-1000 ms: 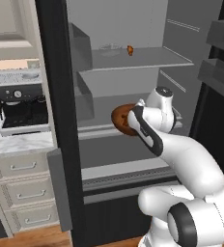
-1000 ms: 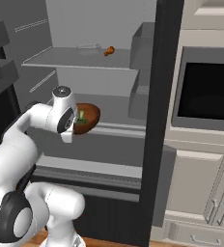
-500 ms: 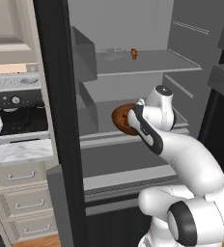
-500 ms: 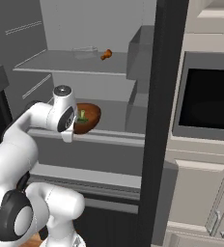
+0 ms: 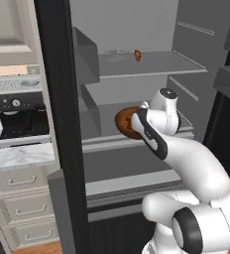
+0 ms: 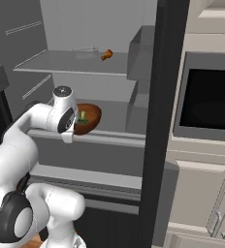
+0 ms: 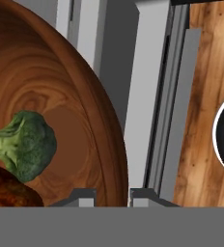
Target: Pick the chicken drumstick and broccoli from their plates and place them in the bowl. Then put the bowl in the fridge.
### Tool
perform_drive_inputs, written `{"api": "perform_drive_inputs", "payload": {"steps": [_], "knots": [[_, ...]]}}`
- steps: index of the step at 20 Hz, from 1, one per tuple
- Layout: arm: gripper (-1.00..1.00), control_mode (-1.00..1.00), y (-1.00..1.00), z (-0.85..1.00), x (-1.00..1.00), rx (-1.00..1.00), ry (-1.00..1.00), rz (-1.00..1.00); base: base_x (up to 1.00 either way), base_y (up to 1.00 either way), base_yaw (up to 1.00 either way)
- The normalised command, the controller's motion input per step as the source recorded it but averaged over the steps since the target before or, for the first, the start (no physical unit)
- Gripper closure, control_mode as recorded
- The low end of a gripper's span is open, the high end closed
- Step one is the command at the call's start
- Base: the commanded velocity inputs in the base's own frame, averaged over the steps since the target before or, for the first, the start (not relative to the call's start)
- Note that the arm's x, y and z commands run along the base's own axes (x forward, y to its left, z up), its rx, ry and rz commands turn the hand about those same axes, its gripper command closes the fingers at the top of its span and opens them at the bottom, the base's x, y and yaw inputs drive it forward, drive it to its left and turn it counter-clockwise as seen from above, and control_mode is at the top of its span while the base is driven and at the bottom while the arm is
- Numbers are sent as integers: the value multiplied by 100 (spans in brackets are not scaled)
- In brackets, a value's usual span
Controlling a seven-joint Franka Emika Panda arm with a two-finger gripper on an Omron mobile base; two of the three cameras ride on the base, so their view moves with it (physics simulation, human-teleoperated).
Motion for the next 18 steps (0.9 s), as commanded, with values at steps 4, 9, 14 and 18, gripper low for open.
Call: {"api": "perform_drive_inputs", "payload": {"steps": [4, 9, 14, 18], "knots": [[100, -100, 0, 0, 0, 0, 0, 0, 0, 0, 0], [100, -100, 0, 0, 2, 0, 0, 2, 0, 0, 0], [100, -100, -6, 17, 33, 0, 0, 6, 0, 0, 0], [100, -100, 0, 0, 40, 0, -2, 0, 0, 0, 0]]}}
